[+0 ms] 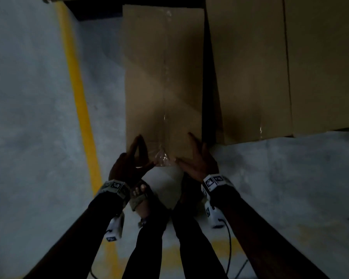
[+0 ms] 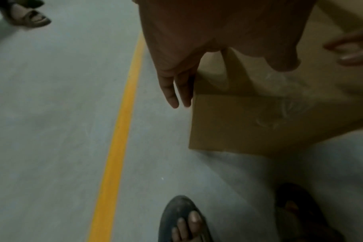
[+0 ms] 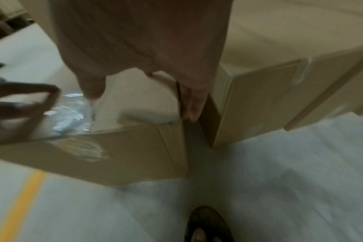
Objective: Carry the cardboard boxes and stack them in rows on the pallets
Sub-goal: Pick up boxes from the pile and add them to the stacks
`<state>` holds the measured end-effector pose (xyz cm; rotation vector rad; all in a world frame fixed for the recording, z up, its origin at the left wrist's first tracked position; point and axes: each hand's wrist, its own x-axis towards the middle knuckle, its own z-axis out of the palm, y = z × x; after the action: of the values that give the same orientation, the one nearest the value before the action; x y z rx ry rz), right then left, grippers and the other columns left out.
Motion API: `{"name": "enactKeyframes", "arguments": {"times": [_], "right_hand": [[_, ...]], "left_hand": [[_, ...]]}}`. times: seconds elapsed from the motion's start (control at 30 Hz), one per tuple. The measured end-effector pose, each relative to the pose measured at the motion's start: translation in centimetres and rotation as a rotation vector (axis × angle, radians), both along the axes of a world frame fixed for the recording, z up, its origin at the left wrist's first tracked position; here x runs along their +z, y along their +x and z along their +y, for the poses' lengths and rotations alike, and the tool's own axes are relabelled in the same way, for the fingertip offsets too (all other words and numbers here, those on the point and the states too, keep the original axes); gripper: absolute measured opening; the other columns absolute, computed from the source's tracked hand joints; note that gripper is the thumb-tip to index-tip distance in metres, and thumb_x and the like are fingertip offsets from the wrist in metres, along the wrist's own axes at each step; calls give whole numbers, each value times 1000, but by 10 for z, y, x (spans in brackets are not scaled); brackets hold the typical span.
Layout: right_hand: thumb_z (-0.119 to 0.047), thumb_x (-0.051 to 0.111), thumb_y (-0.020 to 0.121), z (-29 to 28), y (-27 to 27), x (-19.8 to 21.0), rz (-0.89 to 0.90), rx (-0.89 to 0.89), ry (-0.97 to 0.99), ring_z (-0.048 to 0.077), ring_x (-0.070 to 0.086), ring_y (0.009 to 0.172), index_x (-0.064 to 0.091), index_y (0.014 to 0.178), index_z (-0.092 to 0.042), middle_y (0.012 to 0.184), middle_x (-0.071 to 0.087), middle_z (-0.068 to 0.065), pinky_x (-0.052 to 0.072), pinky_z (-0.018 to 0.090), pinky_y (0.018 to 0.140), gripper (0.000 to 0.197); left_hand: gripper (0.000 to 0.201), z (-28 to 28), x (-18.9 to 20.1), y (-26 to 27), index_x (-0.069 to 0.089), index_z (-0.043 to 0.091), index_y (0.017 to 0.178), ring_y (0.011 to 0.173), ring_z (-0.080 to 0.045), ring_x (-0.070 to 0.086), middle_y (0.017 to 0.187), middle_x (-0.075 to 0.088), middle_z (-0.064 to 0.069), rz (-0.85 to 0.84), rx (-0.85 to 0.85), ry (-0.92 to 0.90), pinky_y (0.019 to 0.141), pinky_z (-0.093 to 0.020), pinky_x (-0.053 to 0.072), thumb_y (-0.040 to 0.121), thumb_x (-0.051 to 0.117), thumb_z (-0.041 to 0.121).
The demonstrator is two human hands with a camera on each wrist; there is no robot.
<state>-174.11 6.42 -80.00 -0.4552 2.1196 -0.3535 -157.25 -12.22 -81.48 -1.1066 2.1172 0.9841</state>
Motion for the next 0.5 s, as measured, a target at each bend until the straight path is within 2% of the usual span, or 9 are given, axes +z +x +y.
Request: {"name": "enactKeyframes", "arguments": {"times": [0.03,0.07,0.1,0.17,0.23,0.3,0.4,0.5], "right_hand": [[-60,68,89,-2,0,-6,18,-25,-13,31,30,149,2,160,-48,168,14,3,38,45,111,97],[-62,66,90,-5,-4,-13,36,-63,-34,30,31,149,3,160,-50,168,16,1,37,45,112,95],[-63,66,90,-9,-8,-21,47,-109,-66,28,30,150,5,159,-50,169,17,-2,35,44,113,93],[-63,66,90,-17,-17,-35,51,-200,-150,24,28,151,9,160,-49,168,20,-6,30,43,118,91],[-63,70,87,-24,-23,-48,82,-252,-220,22,27,152,14,160,-47,168,22,-6,27,44,122,93],[-63,73,84,-29,-25,-47,105,-282,-236,19,26,152,16,160,-45,168,22,-10,23,37,120,97],[-67,75,79,-33,-31,-22,127,-301,-215,18,25,151,14,160,-46,167,22,-14,21,34,118,104],[-78,73,72,-41,-42,24,120,-305,-172,22,27,151,13,158,-52,166,25,-12,26,45,121,108]], "left_hand": [[100,-2,-4,0,-4,52,158,103,-38,60,136,56,-14,5,-39,-14,87,-48,54,87,65,66],[95,-4,-11,-2,-2,45,161,111,-38,56,155,43,-7,41,-88,-45,93,-48,51,92,61,63],[89,-9,-18,-6,0,44,161,120,-38,53,163,33,0,94,-102,-70,100,-46,47,94,56,63],[84,-21,-28,-18,8,52,159,132,-35,49,160,37,-2,190,10,-43,109,-41,40,92,57,67],[91,-31,-35,-26,14,58,156,129,-40,51,150,46,-13,214,67,-52,107,-44,43,82,63,76],[97,-35,-31,-34,12,60,155,124,-45,53,144,48,-18,215,30,-66,104,-48,46,71,50,91],[101,-33,-12,-39,12,62,154,121,-47,55,142,49,-20,212,-41,-114,100,-51,49,65,36,102],[103,-34,24,-43,19,59,155,107,-44,63,126,61,-20,228,-30,-178,89,-46,53,63,35,104]]}}
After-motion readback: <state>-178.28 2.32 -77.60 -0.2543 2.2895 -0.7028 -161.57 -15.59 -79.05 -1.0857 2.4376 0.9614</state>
